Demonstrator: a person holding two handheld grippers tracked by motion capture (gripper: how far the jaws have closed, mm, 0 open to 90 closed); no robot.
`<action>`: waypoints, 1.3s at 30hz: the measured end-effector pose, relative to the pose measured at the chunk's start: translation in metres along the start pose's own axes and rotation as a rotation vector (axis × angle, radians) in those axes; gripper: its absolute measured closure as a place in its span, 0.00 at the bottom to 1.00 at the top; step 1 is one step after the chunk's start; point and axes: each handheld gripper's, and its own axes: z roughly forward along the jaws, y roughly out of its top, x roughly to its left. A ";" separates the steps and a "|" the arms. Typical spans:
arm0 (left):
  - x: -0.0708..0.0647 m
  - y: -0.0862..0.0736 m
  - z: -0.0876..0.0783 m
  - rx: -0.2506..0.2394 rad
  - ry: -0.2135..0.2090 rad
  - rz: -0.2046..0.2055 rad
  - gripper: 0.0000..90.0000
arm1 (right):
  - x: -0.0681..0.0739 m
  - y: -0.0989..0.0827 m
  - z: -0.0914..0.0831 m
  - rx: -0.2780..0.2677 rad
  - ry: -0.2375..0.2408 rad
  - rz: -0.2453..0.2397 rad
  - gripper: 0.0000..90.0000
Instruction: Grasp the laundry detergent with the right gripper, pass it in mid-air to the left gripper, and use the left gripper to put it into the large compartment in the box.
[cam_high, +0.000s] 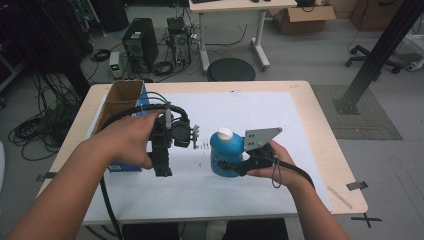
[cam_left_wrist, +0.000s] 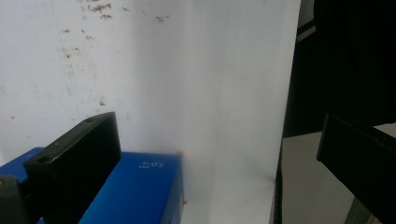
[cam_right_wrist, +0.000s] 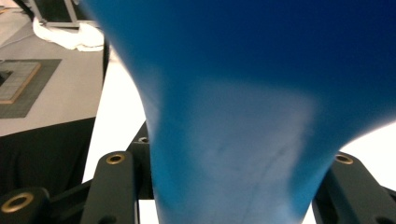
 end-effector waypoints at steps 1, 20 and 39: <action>0.000 0.000 0.000 0.000 -0.001 0.000 0.00 | 0.002 -0.001 0.004 0.002 0.011 0.000 0.50; 0.000 0.011 0.002 0.003 -0.007 0.016 0.00 | 0.013 -0.002 0.041 -0.009 0.094 -0.022 0.51; -0.002 0.015 0.004 0.001 -0.032 0.025 0.00 | 0.024 0.012 0.081 -0.017 0.156 -0.050 0.50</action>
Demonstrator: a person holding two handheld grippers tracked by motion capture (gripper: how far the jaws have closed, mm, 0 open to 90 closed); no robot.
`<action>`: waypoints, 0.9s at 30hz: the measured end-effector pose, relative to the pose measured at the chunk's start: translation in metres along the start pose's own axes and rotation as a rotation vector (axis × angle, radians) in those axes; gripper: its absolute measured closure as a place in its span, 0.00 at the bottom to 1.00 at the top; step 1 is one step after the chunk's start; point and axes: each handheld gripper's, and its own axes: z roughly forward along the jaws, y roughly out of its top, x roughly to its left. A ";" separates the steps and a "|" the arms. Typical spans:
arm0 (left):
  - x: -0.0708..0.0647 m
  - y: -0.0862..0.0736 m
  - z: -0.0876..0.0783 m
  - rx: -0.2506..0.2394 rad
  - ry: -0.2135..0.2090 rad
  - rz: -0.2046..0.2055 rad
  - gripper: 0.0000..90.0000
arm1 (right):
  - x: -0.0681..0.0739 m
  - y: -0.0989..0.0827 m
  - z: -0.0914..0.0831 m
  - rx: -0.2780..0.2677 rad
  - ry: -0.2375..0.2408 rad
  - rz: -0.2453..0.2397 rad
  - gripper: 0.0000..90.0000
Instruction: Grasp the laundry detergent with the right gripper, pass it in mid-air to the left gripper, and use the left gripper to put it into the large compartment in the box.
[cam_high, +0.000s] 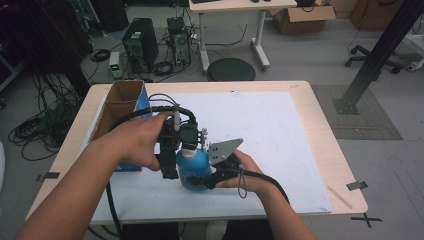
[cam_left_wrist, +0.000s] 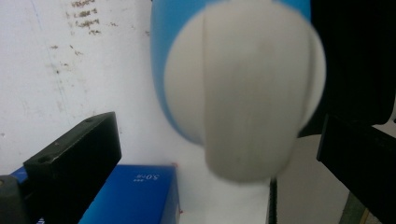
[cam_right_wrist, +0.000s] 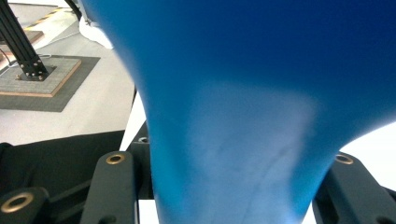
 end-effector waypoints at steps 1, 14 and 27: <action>0.000 0.000 0.000 0.000 0.000 0.000 0.00 | 0.000 0.000 0.000 0.000 0.000 0.000 0.50; -0.002 0.000 0.003 0.004 -0.010 0.002 0.00 | 0.001 0.013 0.021 -0.008 0.016 -0.012 0.50; -0.003 -0.002 0.004 0.002 -0.005 0.005 0.00 | 0.000 0.022 0.028 -0.017 0.021 -0.010 0.50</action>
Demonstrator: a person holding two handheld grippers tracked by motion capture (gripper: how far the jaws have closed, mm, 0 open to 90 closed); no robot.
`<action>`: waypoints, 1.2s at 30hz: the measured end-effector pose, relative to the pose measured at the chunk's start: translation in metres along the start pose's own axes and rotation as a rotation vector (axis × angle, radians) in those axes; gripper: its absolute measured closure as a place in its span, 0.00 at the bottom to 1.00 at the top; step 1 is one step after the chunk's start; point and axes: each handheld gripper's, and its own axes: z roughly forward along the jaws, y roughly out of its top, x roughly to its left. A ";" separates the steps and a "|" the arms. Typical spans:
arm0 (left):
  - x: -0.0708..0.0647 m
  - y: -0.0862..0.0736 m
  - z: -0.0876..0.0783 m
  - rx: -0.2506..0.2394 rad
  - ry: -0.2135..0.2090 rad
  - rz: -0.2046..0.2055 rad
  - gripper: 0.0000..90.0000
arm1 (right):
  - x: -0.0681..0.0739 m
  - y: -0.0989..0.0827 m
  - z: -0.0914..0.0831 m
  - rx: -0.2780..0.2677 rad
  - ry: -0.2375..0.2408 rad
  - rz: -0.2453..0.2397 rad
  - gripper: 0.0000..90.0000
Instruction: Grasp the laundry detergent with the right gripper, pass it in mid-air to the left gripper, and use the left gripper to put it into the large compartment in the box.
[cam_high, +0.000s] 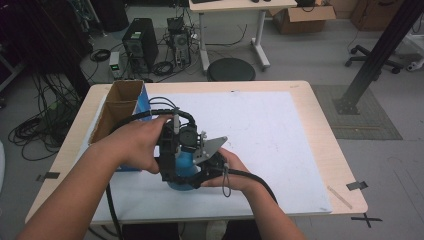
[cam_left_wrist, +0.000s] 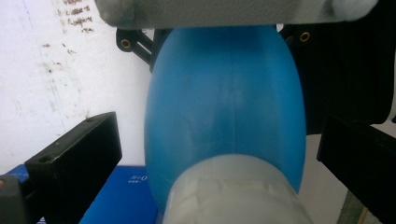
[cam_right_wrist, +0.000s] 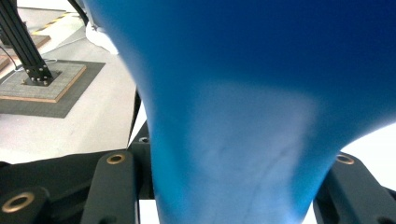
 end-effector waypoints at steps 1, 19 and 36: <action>0.000 0.000 0.000 0.001 0.002 0.000 0.00 | 0.000 0.001 0.000 0.003 0.000 0.001 0.50; -0.002 0.002 0.002 0.008 0.016 0.005 0.10 | 0.000 0.004 0.000 -0.002 0.000 -0.007 0.50; -0.002 0.003 0.003 0.009 0.027 0.014 0.21 | 0.000 0.003 0.000 -0.002 -0.008 -0.014 0.50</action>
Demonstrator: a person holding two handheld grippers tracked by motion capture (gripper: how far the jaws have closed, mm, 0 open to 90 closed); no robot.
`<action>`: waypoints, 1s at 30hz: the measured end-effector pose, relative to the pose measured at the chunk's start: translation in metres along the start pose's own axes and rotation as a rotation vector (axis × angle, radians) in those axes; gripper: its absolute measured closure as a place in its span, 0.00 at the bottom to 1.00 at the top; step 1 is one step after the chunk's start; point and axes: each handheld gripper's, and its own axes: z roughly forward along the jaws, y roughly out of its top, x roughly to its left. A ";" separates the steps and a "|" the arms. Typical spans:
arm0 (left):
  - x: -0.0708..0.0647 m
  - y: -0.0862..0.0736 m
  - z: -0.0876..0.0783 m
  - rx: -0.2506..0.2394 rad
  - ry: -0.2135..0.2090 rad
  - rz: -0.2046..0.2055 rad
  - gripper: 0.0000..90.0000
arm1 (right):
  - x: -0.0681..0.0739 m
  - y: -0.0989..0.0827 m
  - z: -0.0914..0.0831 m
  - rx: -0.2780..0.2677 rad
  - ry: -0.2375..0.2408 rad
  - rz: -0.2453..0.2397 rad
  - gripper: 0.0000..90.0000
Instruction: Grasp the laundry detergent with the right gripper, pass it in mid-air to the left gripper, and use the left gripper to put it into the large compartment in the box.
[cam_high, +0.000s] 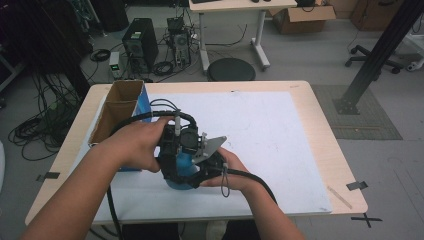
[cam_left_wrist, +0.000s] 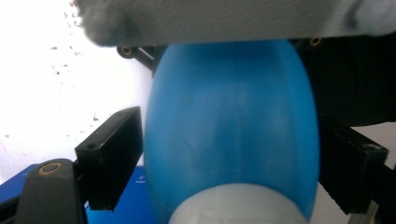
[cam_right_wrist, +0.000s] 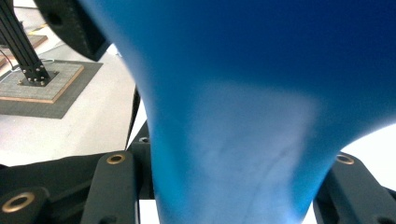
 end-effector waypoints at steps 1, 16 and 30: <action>0.000 0.000 0.000 0.000 0.002 -0.002 0.21 | 0.000 0.000 0.000 -0.003 -0.003 0.008 0.50; -0.001 -0.002 -0.001 0.003 0.017 -0.003 0.29 | 0.001 0.003 0.001 -0.005 0.000 0.012 0.50; -0.003 0.000 0.000 0.002 0.037 0.013 0.43 | 0.002 0.003 0.002 -0.006 -0.001 0.015 0.51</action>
